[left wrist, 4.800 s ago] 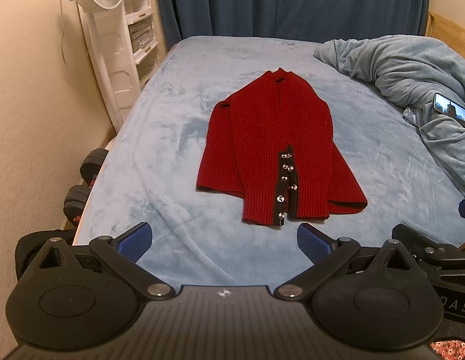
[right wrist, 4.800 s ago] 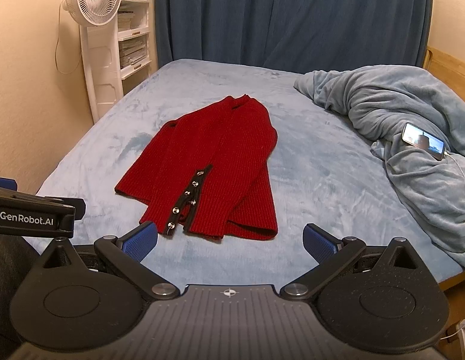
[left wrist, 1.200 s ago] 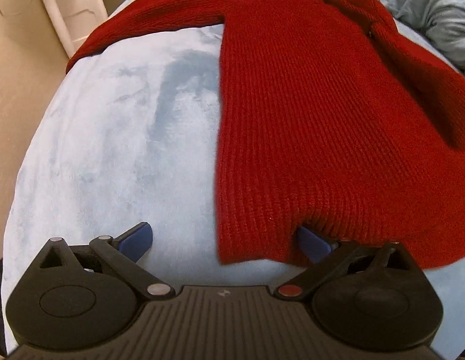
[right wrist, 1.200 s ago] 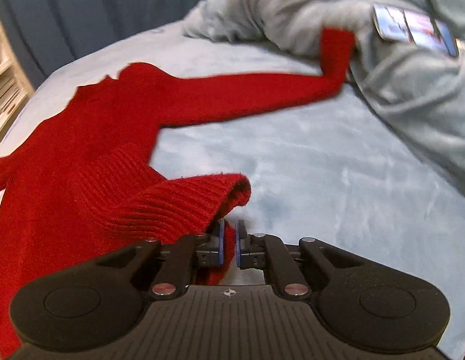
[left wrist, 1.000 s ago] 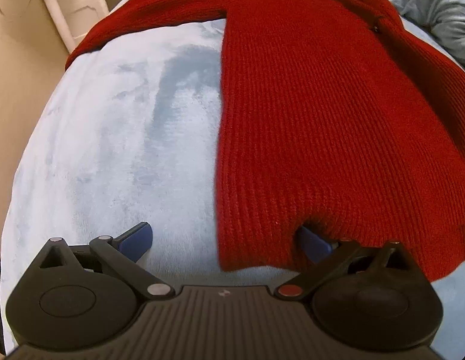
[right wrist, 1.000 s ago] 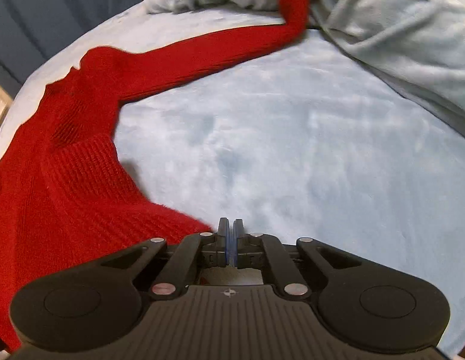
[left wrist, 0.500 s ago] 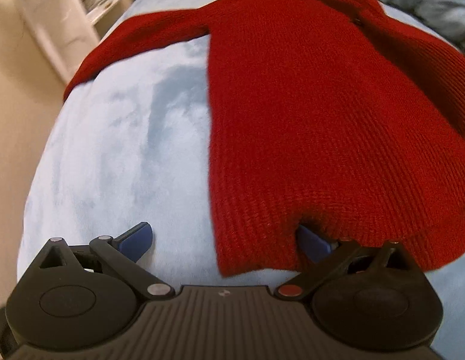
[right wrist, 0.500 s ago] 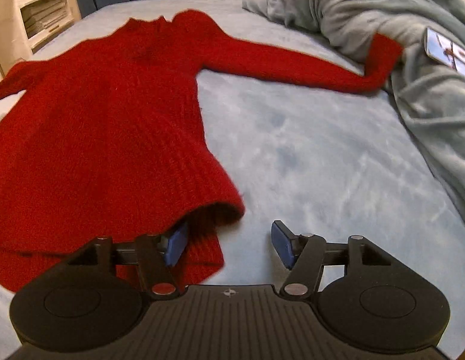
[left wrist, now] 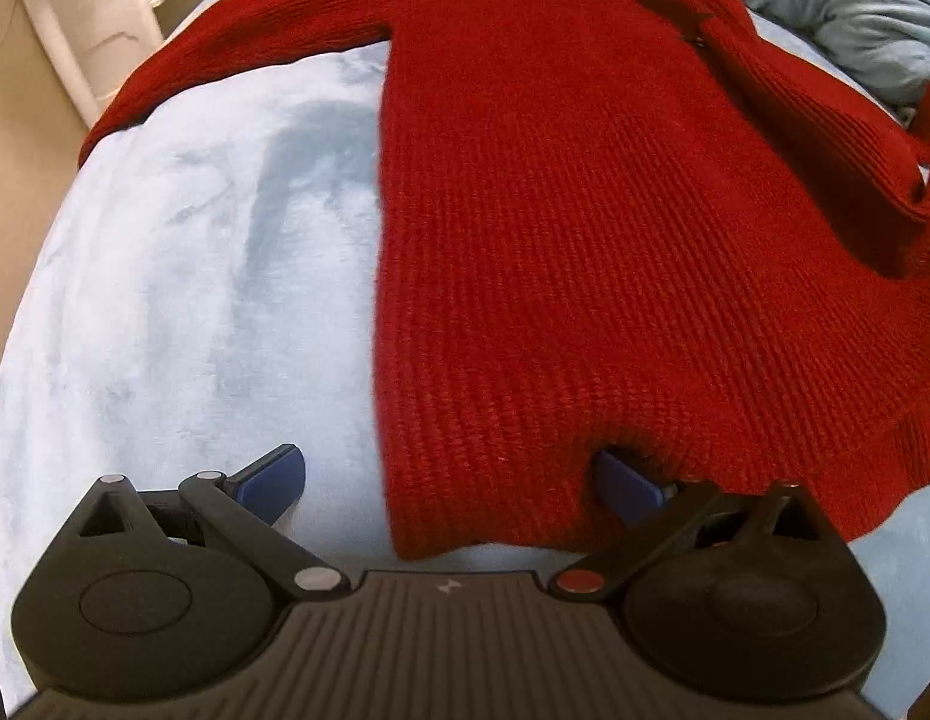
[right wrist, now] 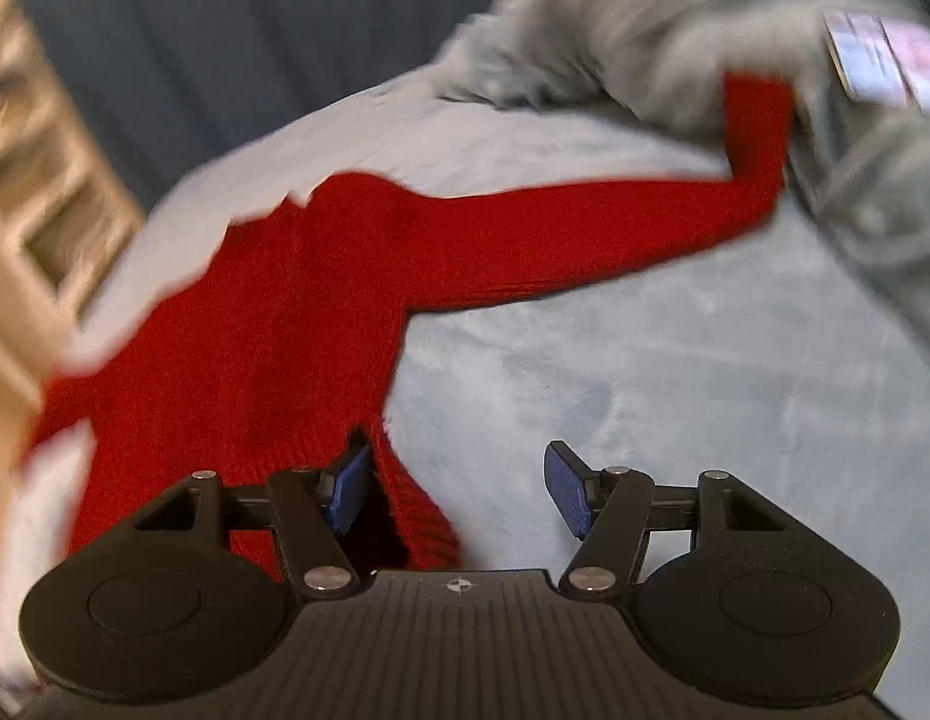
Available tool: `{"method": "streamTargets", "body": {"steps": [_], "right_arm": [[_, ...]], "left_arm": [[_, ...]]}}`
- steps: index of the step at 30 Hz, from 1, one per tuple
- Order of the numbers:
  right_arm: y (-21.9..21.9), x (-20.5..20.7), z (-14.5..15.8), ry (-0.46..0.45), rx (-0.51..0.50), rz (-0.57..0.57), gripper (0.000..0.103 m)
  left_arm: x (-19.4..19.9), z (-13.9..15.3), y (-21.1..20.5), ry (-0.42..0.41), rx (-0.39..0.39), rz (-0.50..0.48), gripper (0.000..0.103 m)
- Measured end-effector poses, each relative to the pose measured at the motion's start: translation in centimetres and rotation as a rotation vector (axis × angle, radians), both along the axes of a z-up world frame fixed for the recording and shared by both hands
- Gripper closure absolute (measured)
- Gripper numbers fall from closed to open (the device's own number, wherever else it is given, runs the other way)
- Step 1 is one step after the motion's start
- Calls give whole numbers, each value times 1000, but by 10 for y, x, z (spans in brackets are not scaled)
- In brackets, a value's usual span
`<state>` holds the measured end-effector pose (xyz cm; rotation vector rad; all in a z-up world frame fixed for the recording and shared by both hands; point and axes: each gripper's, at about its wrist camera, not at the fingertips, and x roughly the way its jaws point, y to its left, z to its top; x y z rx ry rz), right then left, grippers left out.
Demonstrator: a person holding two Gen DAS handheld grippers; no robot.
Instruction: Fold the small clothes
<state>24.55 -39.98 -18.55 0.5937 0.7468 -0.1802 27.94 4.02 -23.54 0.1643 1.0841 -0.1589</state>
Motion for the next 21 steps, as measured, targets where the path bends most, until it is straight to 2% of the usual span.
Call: {"method": "streamTargets", "body": {"steps": [2,5,6,7,9,11,12,14,15,17,18,21], "right_arm": [[-5,0,-8,26,55,-15,39],[2,-5,-20,71,36,46,39],[5,-8,-24,91,37,74,44],[8,-10,-29,115,48,96,47],[12,-16,-34,132,67,114,48],[17,-24,-37,136,44,137,50],[20,-29,-38,139,21,151,56],[26,-36,-38,137,-24,186,79],[30,-41,-37,121,-63,201,95],[36,-46,-30,99,-136,214,96],[39,-50,-19,90,-206,206,96],[28,-57,17,34,-540,89,97]], "left_arm": [[3,-1,5,0,-12,33,0],[4,-2,13,-11,-20,97,0],[2,-2,15,-15,-21,107,0],[2,-1,15,-19,-19,112,0],[-1,0,14,-26,-7,110,0],[-2,1,11,-30,4,104,0],[-3,1,11,-30,4,105,0],[-3,1,12,-27,1,110,0],[-2,1,11,-27,3,110,0],[-3,1,10,-30,8,106,0],[-2,1,11,-27,7,105,0],[-2,3,15,-19,-3,100,0]]}}
